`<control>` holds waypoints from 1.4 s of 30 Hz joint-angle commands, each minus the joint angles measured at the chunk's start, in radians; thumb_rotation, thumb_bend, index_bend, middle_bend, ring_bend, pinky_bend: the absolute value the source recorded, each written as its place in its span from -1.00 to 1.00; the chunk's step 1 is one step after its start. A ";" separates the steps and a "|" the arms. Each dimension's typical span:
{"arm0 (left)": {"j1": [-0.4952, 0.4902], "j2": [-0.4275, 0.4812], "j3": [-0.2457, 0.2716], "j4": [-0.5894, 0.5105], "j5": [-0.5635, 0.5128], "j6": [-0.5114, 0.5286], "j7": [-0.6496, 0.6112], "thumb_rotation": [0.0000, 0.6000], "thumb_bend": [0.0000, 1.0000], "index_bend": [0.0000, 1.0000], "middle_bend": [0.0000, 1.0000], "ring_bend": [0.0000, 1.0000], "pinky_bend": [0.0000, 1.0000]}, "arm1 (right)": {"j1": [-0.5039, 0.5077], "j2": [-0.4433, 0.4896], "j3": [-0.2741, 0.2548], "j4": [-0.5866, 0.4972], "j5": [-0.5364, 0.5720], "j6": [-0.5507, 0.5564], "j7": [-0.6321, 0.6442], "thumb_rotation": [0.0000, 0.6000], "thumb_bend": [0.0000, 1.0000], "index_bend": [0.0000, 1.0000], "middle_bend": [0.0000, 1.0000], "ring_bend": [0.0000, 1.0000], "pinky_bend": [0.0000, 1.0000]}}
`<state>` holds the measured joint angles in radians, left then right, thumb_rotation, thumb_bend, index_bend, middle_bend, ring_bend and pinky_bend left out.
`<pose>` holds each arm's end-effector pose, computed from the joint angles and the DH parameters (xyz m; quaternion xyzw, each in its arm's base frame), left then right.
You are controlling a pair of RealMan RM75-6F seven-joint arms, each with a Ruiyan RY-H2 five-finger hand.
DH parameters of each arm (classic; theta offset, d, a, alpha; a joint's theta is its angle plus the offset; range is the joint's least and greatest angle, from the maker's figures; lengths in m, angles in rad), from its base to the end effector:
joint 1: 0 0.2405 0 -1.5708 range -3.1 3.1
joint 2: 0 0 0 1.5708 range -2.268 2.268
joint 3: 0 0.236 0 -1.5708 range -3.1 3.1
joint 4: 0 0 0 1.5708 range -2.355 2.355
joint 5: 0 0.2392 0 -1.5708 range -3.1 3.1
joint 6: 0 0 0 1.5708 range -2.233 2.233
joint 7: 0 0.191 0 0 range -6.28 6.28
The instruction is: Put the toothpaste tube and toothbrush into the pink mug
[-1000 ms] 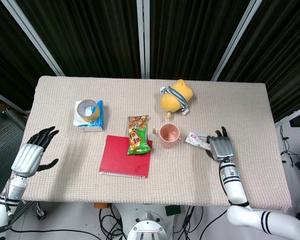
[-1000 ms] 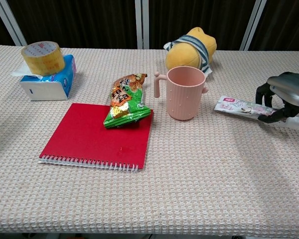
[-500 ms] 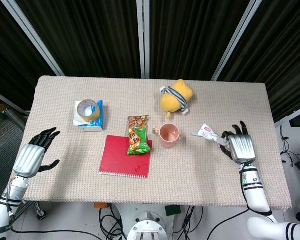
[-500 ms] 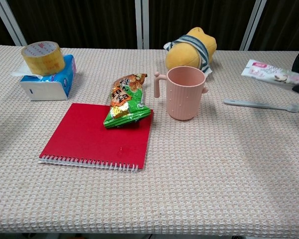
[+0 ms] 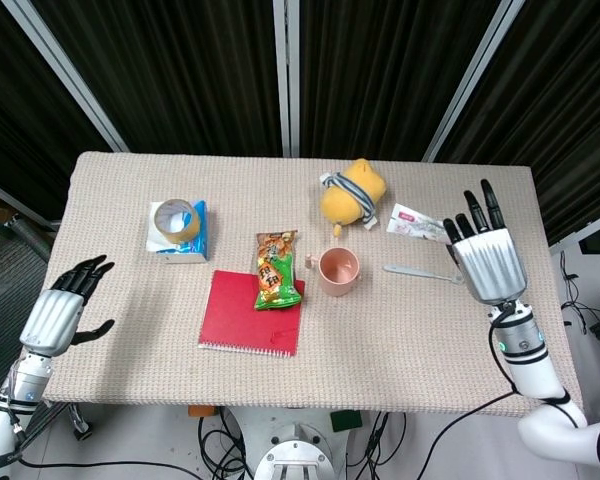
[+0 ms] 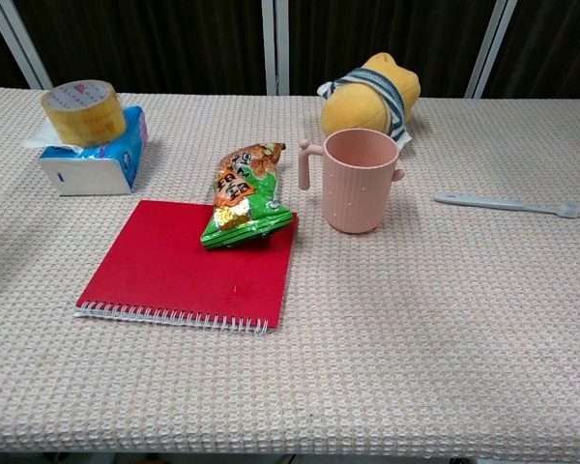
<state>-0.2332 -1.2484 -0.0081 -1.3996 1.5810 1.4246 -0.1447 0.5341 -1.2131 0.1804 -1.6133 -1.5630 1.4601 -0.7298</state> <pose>-0.2946 0.2664 0.0807 -0.6505 -0.3735 -0.4241 0.5073 -0.1306 -0.3484 0.1120 0.6833 0.0102 0.3758 0.6260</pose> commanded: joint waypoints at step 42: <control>0.012 -0.042 0.002 0.105 -0.030 -0.030 -0.100 1.00 -0.68 -0.77 -0.90 -0.82 -0.56 | 0.471 0.101 -0.106 0.160 -0.518 -0.653 -0.150 1.00 0.52 0.31 0.20 -0.66 -1.00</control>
<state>-0.2211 -1.2897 -0.0061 -1.2963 1.5504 1.3952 -0.2432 1.0000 -1.1057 0.0781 -1.4558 -2.0787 0.8144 -0.8766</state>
